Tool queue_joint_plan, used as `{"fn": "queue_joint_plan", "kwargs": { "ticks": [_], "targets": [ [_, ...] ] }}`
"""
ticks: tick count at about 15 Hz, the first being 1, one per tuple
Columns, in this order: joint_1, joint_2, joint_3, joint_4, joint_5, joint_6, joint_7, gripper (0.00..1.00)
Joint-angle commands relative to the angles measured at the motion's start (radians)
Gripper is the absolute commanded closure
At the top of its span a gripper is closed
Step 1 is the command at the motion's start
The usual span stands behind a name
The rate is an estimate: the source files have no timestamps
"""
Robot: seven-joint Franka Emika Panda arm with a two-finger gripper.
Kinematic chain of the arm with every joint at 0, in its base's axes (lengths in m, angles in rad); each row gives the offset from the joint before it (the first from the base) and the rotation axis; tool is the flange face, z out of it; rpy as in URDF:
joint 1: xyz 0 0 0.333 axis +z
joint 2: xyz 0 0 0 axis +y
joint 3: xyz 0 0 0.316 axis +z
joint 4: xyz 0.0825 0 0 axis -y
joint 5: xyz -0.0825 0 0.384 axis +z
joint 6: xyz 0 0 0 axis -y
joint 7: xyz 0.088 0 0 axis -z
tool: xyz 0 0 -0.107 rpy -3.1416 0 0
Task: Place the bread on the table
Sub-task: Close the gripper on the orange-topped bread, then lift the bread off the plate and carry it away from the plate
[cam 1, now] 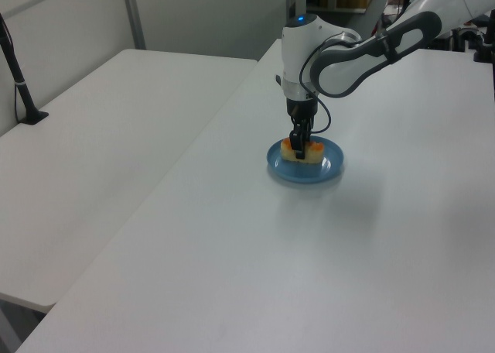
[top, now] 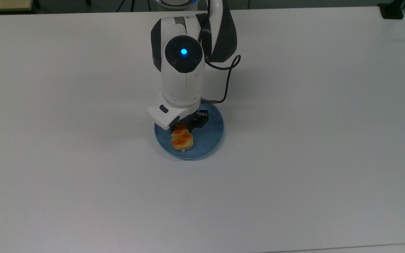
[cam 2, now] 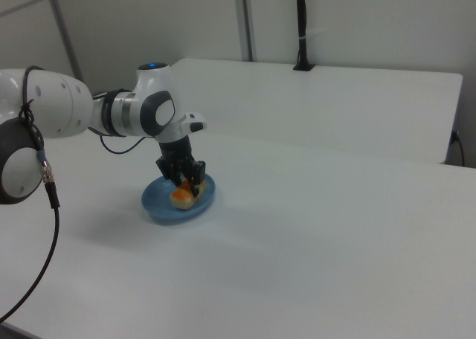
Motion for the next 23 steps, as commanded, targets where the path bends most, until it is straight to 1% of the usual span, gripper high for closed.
{"fn": "queue_joint_plan", "kwargs": {
  "ticks": [1,3,6,7,9,10,12,13,14,17,18,19,20,21,22,23],
  "targets": [
    [0.004,-0.059,0.003,-0.018,-0.016,0.008,0.01,0.54],
    [0.007,-0.137,0.003,-0.099,-0.016,0.008,0.008,0.55],
    [0.01,-0.302,0.005,-0.296,-0.011,0.011,-0.027,0.55],
    [0.012,-0.393,0.008,-0.406,-0.011,0.012,-0.036,0.55],
    [0.018,-0.494,0.015,-0.524,-0.01,0.014,-0.036,0.55],
    [0.033,-0.539,0.016,-0.579,-0.008,0.017,-0.036,0.55],
    [0.039,-0.614,0.016,-0.671,-0.008,0.02,-0.036,0.55],
    [0.047,-0.64,0.016,-0.718,-0.008,0.02,-0.036,0.55],
    [0.07,-0.636,0.016,-0.73,-0.01,0.023,-0.033,0.55],
    [0.078,-0.598,0.016,-0.751,-0.017,0.049,-0.03,0.54],
    [0.076,-0.566,0.014,-0.757,-0.02,0.067,-0.03,0.53],
    [0.07,-0.541,0.014,-0.757,-0.033,0.077,-0.029,0.44],
    [0.062,-0.52,0.014,-0.754,-0.052,0.084,-0.029,0.33],
    [0.045,-0.506,0.014,-0.751,-0.068,0.089,-0.029,0.14],
    [0.024,-0.504,0.014,-0.747,-0.072,0.088,-0.035,0.0],
    [0.016,-0.509,0.014,-0.742,-0.076,0.081,-0.041,0.0]
  ]
}}
